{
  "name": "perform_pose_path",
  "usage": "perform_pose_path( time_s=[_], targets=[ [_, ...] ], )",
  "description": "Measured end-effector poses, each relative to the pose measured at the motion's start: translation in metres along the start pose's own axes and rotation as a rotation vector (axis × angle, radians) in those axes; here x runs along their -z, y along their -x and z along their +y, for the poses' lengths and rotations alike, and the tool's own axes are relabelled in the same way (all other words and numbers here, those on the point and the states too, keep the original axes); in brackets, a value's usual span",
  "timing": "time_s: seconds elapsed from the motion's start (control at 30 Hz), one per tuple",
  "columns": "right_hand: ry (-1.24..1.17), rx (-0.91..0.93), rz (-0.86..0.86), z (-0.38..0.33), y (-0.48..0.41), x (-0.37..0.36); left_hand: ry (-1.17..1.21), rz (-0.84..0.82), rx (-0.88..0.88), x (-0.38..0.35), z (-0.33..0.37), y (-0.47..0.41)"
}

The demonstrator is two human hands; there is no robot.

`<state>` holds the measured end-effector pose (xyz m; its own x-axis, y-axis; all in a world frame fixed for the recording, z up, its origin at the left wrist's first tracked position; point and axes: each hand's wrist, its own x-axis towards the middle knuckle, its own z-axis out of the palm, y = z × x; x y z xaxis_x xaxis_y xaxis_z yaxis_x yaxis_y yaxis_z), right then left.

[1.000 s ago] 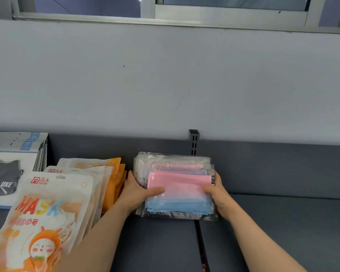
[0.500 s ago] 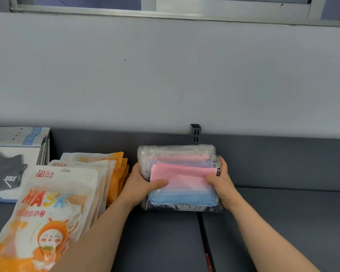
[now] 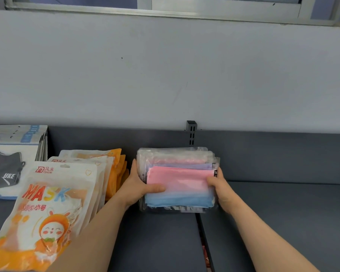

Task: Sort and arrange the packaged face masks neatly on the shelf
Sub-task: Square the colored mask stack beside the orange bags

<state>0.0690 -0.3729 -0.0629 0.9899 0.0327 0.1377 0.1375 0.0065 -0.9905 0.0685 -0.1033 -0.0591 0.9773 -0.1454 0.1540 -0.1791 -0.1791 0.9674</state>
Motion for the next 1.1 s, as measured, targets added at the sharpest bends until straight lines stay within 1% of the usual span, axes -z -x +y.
perform_pose_path(
  time_s=[0.07, 0.13, 0.23, 0.33, 0.4, 0.47, 0.57, 0.67, 0.77, 0.83, 1.0, 1.1],
  targets=[
    [-0.066, 0.041, 0.033, 0.0, -0.001, -0.006, 0.023, 0.015, -0.018, -0.002, 0.001, 0.001],
    [-0.08, 0.094, 0.094, 0.0, -0.001, -0.013, 0.005, 0.082, -0.037, -0.005, 0.001, 0.003],
    [0.019, 0.137, 0.165, -0.002, 0.005, -0.019, -0.099, 0.214, -0.045, -0.006, 0.0, 0.007],
    [0.201, 0.191, 0.146, 0.002, 0.01, -0.013, -0.188, 0.288, -0.119, -0.007, -0.002, 0.01],
    [0.297, 0.204, 0.138, 0.004, 0.01, -0.008, -0.201, 0.284, -0.165, -0.007, -0.003, 0.011],
    [0.334, 0.216, 0.136, 0.002, 0.01, -0.006, -0.21, 0.269, -0.192, -0.007, -0.003, 0.01],
    [0.322, 0.206, 0.122, -0.002, 0.01, -0.007, -0.244, 0.269, -0.169, -0.006, -0.002, 0.007],
    [0.316, 0.232, 0.13, -0.004, 0.008, -0.01, -0.272, 0.319, -0.132, -0.006, -0.002, 0.003],
    [0.295, 0.258, 0.162, -0.007, 0.002, -0.013, -0.235, 0.337, -0.145, -0.004, 0.0, -0.001],
    [0.269, 0.238, 0.153, -0.006, -0.002, -0.015, -0.211, 0.327, -0.151, -0.004, -0.001, -0.001],
    [0.255, 0.171, 0.103, 0.004, -0.004, -0.013, -0.304, 0.314, -0.075, -0.008, -0.01, -0.001],
    [0.263, 0.173, 0.116, 0.001, -0.006, -0.014, -0.308, 0.345, -0.09, -0.008, -0.012, -0.003]
  ],
)
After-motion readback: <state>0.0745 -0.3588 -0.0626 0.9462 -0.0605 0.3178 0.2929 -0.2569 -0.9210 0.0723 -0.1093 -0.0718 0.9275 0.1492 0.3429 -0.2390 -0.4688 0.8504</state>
